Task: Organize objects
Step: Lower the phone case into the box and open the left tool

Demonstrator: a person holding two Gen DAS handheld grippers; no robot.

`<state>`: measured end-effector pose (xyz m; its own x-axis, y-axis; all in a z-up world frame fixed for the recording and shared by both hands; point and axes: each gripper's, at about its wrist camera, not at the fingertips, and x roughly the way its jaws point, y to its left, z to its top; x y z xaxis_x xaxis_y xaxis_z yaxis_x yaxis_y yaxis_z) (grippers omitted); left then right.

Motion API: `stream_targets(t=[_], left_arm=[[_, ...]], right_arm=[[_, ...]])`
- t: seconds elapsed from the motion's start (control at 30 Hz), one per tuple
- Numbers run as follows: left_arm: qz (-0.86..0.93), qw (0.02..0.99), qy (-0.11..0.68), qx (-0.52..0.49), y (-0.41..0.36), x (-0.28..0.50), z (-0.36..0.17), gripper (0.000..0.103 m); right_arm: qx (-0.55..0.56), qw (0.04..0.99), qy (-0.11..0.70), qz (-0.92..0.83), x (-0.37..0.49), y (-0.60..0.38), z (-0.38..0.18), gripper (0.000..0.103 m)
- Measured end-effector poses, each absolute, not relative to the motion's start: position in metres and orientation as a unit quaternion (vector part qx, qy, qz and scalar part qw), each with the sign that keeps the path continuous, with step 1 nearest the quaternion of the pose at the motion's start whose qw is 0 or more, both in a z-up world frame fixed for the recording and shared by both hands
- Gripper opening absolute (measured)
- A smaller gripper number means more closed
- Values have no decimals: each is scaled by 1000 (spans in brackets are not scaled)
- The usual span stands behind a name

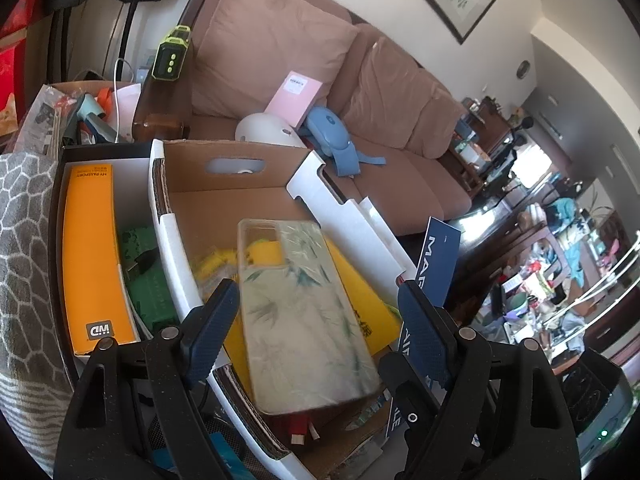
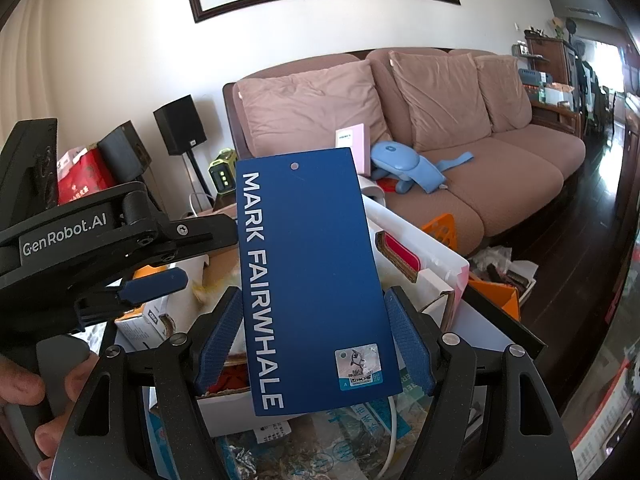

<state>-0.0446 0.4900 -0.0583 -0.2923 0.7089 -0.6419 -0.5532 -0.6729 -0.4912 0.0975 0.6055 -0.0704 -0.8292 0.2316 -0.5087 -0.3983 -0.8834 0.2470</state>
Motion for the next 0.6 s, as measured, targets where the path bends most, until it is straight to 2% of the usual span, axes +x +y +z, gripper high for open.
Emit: stream_targets(t=[0.6], left_arm=[[813, 390, -102, -421, 479, -40, -53, 79]], right_arm=[[-228, 162, 154, 948, 95, 592, -60, 74]])
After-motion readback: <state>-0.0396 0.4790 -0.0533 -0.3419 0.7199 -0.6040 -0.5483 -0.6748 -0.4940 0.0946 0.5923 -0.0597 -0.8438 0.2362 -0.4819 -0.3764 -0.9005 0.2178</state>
